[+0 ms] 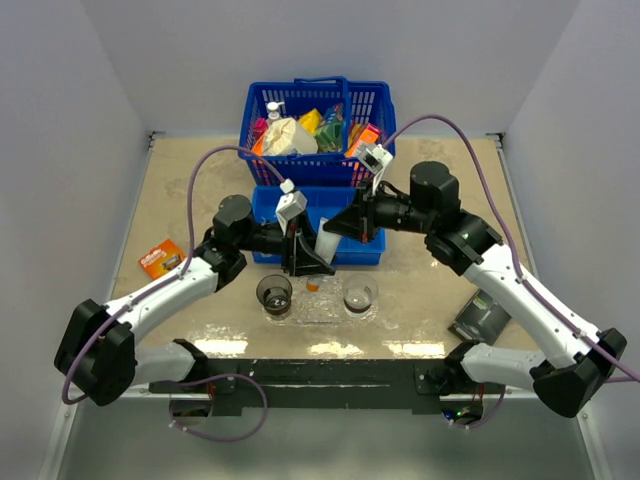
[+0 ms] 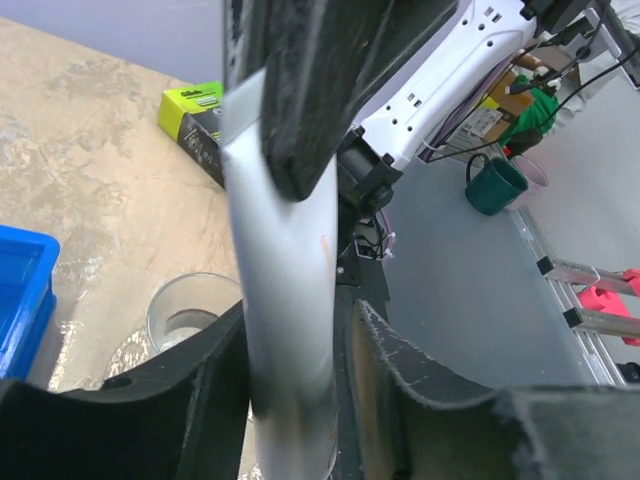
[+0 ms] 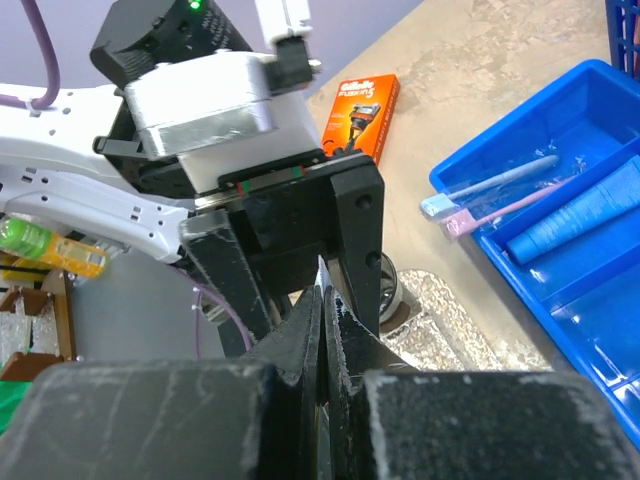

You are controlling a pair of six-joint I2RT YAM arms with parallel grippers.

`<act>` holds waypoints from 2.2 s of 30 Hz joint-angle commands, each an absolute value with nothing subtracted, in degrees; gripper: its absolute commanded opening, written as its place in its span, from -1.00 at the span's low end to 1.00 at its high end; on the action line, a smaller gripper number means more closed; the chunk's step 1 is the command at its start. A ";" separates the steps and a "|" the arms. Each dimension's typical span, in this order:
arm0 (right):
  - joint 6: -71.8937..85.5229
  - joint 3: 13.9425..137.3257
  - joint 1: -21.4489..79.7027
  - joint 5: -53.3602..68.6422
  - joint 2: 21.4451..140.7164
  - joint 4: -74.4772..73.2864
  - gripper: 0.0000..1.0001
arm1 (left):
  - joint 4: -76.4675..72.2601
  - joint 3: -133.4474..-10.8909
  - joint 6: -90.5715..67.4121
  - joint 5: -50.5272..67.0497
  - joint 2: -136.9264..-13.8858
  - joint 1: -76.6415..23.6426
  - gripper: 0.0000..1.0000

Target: Prepare toiletry sets of a toothbrush and toothpaste on the tray

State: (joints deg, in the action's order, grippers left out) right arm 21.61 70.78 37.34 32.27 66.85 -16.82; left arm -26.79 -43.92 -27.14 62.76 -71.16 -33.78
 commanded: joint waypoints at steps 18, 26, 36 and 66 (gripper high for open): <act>15.65 70.76 37.79 11.08 57.84 -24.87 -1.00 | -8.86 -47.21 -7.64 31.12 -54.77 -29.98 0.97; 16.35 66.09 49.01 1.42 56.51 -18.81 -1.00 | -2.39 -48.25 -13.19 3.07 -55.02 -19.16 0.99; 13.02 63.11 60.55 -8.60 60.38 -11.87 -1.00 | -0.44 -48.43 -11.16 -1.50 -55.02 -19.07 0.98; 7.38 57.83 65.30 -19.95 64.42 -7.82 -1.00 | -0.18 -48.69 -10.63 -0.26 -56.42 -19.07 0.96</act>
State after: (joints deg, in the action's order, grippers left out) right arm 7.73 57.98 64.97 -18.17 64.99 -11.53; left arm 1.48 -46.52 -11.33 -0.43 -56.29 -19.46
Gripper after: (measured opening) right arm 0.013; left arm 0.985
